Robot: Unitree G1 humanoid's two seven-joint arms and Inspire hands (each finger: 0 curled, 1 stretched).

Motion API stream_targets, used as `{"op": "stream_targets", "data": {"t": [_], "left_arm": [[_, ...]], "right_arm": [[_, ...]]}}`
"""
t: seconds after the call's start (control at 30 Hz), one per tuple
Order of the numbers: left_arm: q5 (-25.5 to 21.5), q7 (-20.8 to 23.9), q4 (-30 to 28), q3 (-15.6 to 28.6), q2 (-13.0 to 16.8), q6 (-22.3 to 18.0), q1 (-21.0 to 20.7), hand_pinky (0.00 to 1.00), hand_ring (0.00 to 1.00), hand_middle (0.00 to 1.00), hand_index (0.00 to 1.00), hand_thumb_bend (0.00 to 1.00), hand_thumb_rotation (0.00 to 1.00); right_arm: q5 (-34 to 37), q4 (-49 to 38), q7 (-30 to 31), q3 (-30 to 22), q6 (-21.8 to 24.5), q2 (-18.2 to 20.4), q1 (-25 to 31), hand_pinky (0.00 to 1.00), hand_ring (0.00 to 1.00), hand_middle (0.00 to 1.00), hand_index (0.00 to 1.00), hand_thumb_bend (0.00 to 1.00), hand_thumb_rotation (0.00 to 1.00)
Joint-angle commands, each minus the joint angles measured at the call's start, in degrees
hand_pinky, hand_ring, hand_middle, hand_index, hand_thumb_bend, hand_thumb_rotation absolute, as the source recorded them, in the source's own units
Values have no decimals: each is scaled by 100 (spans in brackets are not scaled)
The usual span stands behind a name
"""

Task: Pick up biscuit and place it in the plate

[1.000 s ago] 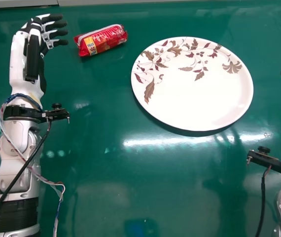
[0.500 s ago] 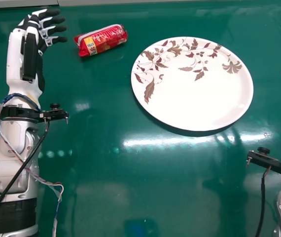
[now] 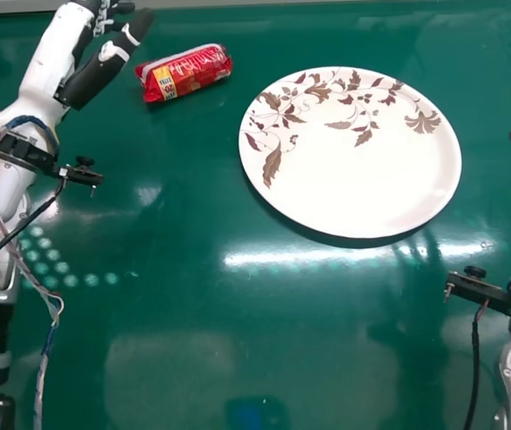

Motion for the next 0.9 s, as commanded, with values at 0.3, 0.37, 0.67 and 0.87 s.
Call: {"op": "stream_targets", "data": {"t": [0.3,0.37,0.67,0.87], "left_arm": [[1063,-190,788,-670,473,244,-1017,93,100,100,100,100,51],[1105,-343,974,-786,501,360,-1227,95,100,100,100,100,51],[1913,-699,2466,-1679,583,257,-2605,100,100,100,100,100,47],[2309,-787,3334,-2181,485,62,-3302,100,100,100,100,100,46]], "right_arm": [[-7,-54,54,-9,32,-41,6,82,87,87,80,48,34],[-17,-45,64,-9,25,-50,4,82,87,87,80,48,35],[3,-87,127,-47,9,-55,47,84,88,88,80,48,33],[-6,-59,100,-84,-62,-59,86,82,86,86,79,47,30]]}}
